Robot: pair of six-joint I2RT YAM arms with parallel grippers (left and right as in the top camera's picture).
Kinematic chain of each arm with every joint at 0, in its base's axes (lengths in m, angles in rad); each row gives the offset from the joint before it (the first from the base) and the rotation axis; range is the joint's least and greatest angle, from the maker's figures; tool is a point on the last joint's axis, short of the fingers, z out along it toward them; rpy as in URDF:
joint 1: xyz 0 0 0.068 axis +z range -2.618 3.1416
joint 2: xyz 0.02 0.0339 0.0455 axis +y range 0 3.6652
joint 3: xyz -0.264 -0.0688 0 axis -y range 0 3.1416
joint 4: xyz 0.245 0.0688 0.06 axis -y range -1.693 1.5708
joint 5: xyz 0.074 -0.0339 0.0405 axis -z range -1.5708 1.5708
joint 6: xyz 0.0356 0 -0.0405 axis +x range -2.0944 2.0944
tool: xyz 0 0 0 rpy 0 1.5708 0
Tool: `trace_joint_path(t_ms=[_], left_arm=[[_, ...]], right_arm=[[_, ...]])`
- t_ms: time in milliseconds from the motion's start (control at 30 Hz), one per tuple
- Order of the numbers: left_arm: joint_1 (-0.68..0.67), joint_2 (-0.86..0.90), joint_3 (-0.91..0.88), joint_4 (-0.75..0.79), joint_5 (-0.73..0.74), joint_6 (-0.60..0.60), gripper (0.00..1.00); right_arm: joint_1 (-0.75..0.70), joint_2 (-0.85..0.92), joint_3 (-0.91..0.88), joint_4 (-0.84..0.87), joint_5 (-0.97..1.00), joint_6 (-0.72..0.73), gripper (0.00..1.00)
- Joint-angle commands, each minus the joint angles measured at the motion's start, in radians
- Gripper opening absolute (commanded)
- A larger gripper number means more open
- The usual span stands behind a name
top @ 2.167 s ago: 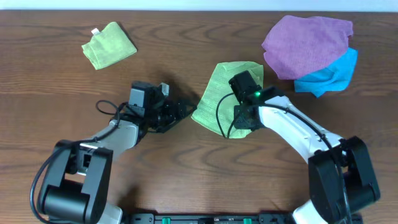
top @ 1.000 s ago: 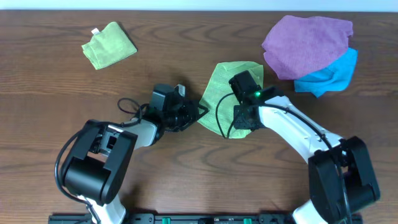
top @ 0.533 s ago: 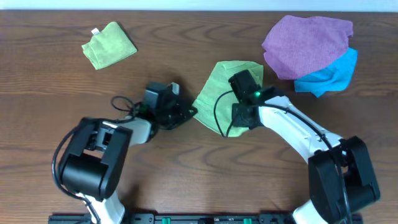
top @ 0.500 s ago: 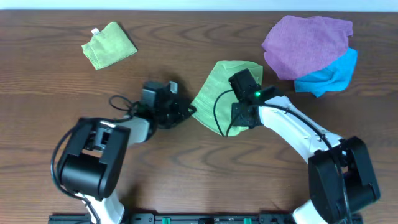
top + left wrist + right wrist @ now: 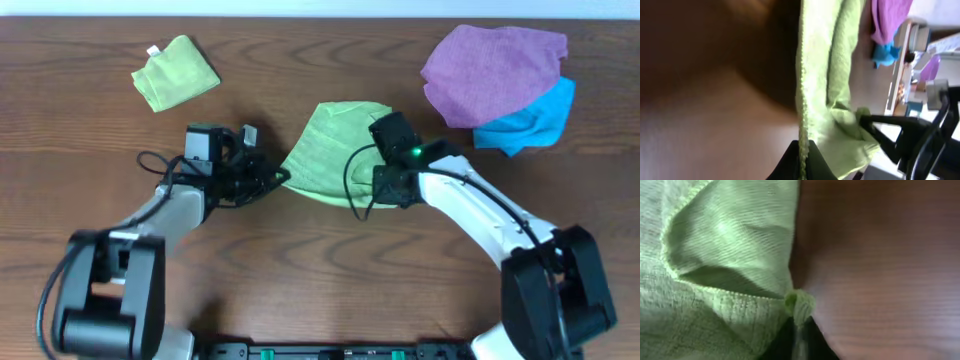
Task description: Fold the cloth
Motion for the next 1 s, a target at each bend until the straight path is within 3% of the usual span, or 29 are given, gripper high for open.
trace_joint_path(t_ms=[0, 167, 300, 733, 833, 967], left_arm=[[0.004, -0.053, 0.011, -0.068, 0.011, 0.086, 0.06], [0.004, -0.076, 0.011, -0.151, -0.005, 0.108, 0.06], [0.003, -0.076, 0.011, -0.160, -0.005, 0.111, 0.06], [0.003, -0.076, 0.011, -0.161, -0.006, 0.111, 0.06], [0.003, -0.076, 0.011, -0.168, -0.006, 0.111, 0.06], [0.003, -0.076, 0.011, -0.180, -0.006, 0.111, 0.06]], right_arm=[[-0.013, -0.045, -0.001, -0.027, 0.018, 0.019, 0.17], [-0.013, -0.103, -0.001, -0.079, 0.050, 0.010, 0.28], [-0.013, -0.140, -0.001, -0.075, -0.051, -0.142, 0.36], [0.053, -0.083, -0.001, -0.033, -0.145, -0.401, 0.40], [0.047, -0.047, -0.001, -0.026, -0.093, -0.366, 0.39], [0.016, -0.020, -0.001, -0.080, -0.048, -0.172, 0.37]])
